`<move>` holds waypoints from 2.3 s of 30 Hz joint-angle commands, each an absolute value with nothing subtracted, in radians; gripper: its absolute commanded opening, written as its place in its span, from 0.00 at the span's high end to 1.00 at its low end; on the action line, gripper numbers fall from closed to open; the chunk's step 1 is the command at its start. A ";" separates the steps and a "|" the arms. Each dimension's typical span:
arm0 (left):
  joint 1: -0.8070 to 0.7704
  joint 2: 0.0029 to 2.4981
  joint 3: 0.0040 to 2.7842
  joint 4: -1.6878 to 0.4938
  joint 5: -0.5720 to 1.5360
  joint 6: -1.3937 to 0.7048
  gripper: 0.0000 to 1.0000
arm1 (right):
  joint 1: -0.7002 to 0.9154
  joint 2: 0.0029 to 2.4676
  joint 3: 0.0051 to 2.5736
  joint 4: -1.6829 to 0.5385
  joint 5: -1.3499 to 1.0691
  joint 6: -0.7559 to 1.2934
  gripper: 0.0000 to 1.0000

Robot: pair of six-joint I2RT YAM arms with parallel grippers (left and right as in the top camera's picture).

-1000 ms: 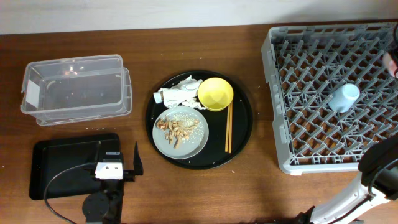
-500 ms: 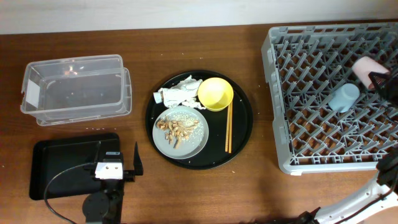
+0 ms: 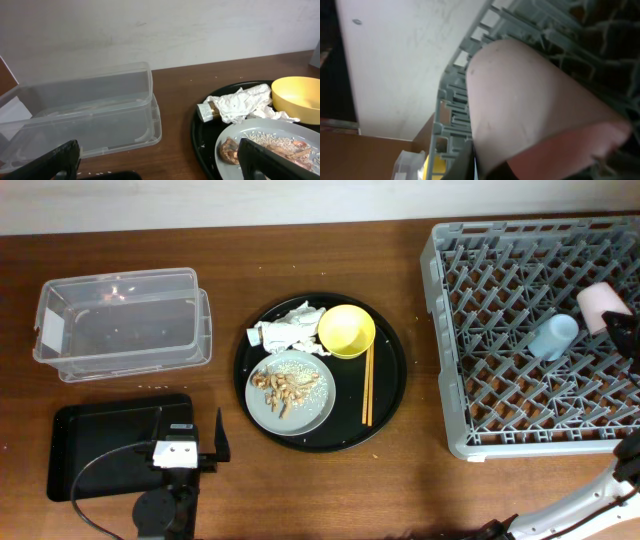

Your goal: Sort waste into correct bins and load items into the dishwasher rack

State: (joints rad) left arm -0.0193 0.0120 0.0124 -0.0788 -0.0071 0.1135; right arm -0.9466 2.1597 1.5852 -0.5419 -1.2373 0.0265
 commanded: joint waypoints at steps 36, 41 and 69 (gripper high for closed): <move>-0.019 0.008 0.009 -0.083 -0.003 0.129 0.01 | 0.603 1.868 1.584 -0.991 -0.149 0.409 0.02; -0.019 0.008 0.009 -0.083 -0.004 0.130 0.01 | 0.574 1.867 1.589 -0.994 -0.091 0.398 0.02; -0.335 1.769 1.895 -1.039 -0.152 0.026 0.01 | -0.400 1.858 1.918 -1.346 -0.172 0.375 0.02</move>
